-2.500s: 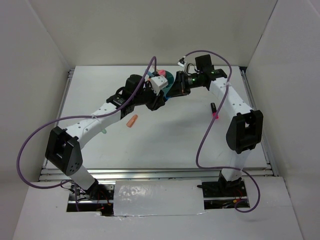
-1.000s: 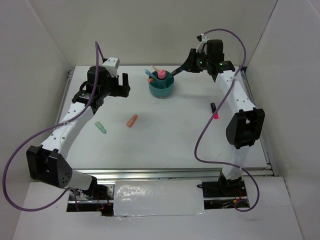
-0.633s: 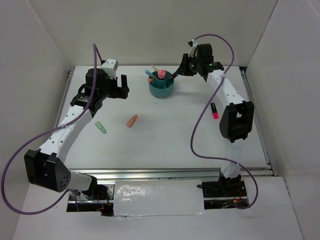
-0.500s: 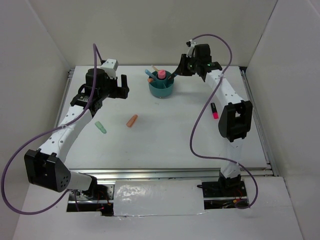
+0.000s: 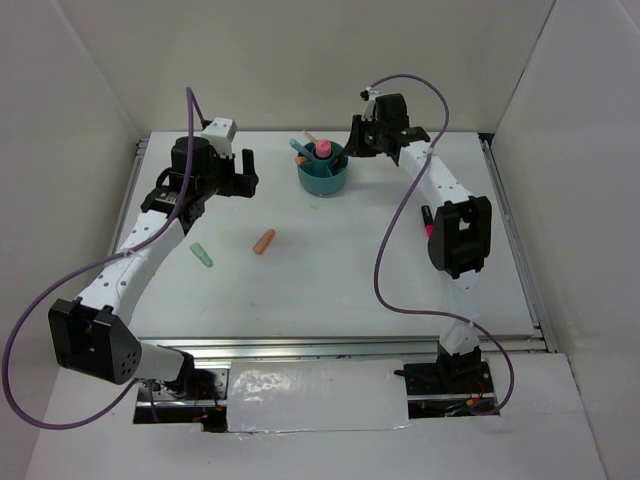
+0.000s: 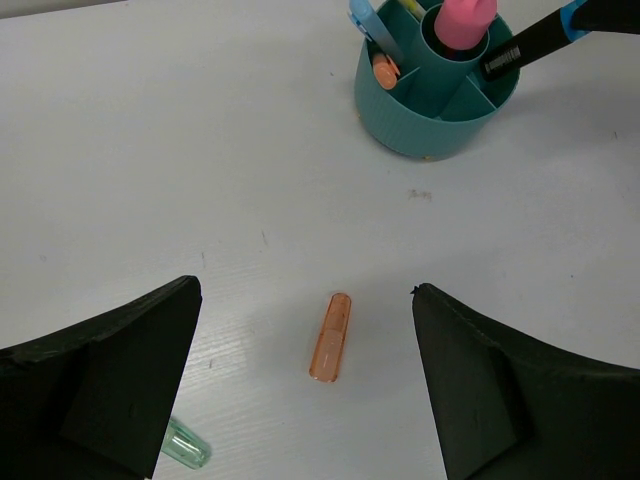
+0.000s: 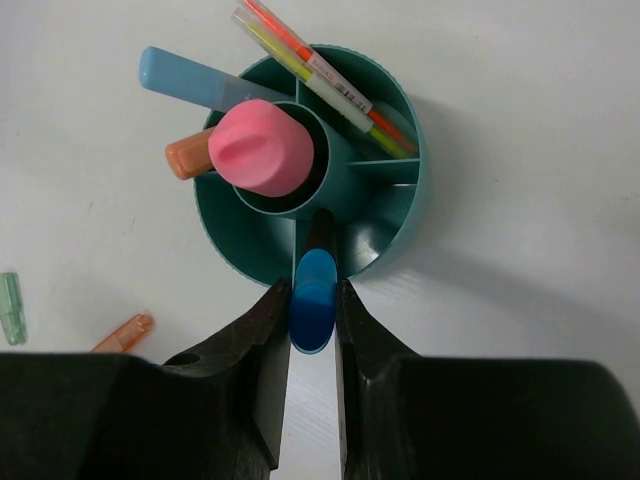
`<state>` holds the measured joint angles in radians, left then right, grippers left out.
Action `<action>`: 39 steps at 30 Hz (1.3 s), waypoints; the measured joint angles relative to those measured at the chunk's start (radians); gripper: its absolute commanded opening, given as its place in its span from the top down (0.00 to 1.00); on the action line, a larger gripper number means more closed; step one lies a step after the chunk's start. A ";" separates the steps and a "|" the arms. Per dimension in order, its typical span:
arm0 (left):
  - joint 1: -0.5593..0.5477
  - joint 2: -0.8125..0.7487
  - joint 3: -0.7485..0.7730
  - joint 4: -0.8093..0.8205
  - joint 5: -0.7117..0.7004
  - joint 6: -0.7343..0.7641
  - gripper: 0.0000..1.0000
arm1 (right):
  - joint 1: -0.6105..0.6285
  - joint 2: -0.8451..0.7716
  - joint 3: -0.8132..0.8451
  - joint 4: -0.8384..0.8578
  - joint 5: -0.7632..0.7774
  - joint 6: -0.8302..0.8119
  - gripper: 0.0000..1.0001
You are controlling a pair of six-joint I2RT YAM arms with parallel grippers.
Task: Sort the stationery into containers
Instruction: Place the pen in the storage box, then pick up the pen from the center of the board.
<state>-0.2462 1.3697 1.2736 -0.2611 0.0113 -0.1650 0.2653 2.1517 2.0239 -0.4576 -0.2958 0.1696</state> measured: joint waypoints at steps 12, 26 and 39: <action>-0.002 0.000 0.000 0.000 0.000 0.001 0.01 | 0.026 0.007 0.042 -0.013 0.020 -0.005 0.35; -0.019 -0.005 -0.006 0.023 -0.003 0.009 0.01 | -0.277 -0.348 -0.386 -0.114 0.134 -0.060 0.49; -0.071 0.002 -0.008 0.022 -0.006 0.034 0.01 | -0.343 -0.270 -0.594 -0.191 0.286 -0.242 0.46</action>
<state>-0.3172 1.3716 1.2659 -0.2390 0.0055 -0.1307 -0.0776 1.8820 1.4296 -0.6487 -0.0097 -0.0723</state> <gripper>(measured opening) 0.993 0.533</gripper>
